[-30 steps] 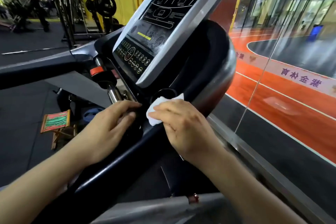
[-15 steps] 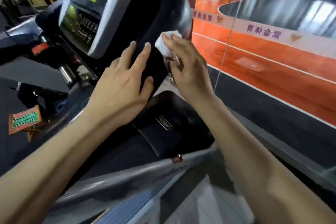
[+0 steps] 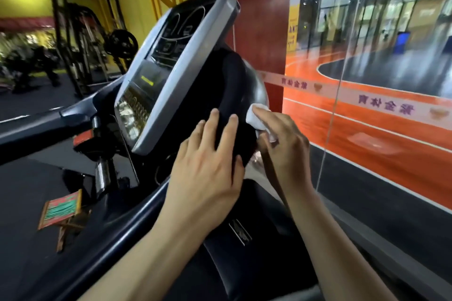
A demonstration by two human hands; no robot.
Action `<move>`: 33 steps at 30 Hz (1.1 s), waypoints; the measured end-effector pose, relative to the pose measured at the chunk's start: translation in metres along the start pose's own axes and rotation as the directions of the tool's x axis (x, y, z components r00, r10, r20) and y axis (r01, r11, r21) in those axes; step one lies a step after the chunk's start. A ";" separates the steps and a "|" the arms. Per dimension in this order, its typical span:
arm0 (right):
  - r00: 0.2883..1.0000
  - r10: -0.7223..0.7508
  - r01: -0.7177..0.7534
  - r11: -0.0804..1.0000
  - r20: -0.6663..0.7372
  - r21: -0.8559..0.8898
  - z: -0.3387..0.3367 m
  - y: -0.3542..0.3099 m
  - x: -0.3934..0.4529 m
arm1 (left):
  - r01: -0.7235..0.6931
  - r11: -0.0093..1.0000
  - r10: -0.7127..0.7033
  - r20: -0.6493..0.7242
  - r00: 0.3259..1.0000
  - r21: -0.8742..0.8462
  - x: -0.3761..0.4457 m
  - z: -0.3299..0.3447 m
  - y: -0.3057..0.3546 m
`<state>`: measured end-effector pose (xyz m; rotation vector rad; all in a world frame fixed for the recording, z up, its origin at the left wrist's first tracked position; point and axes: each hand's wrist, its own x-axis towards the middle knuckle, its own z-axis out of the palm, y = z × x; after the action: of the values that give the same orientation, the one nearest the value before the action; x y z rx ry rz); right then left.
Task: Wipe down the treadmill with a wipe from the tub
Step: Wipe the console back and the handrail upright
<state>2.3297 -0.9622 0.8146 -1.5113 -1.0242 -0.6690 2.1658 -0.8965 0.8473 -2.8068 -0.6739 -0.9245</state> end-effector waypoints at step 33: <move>0.963 -0.236 0.012 0.514 0.129 0.858 0.114 0.166 0.329 | 0.305 0.693 -0.237 -0.192 0.952 0.654 0.281 0.057 0.076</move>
<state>2.6128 -0.7712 0.9940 -0.6178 -1.3770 0.0012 2.4319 -0.8452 0.9692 -2.0251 -1.1600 -0.6477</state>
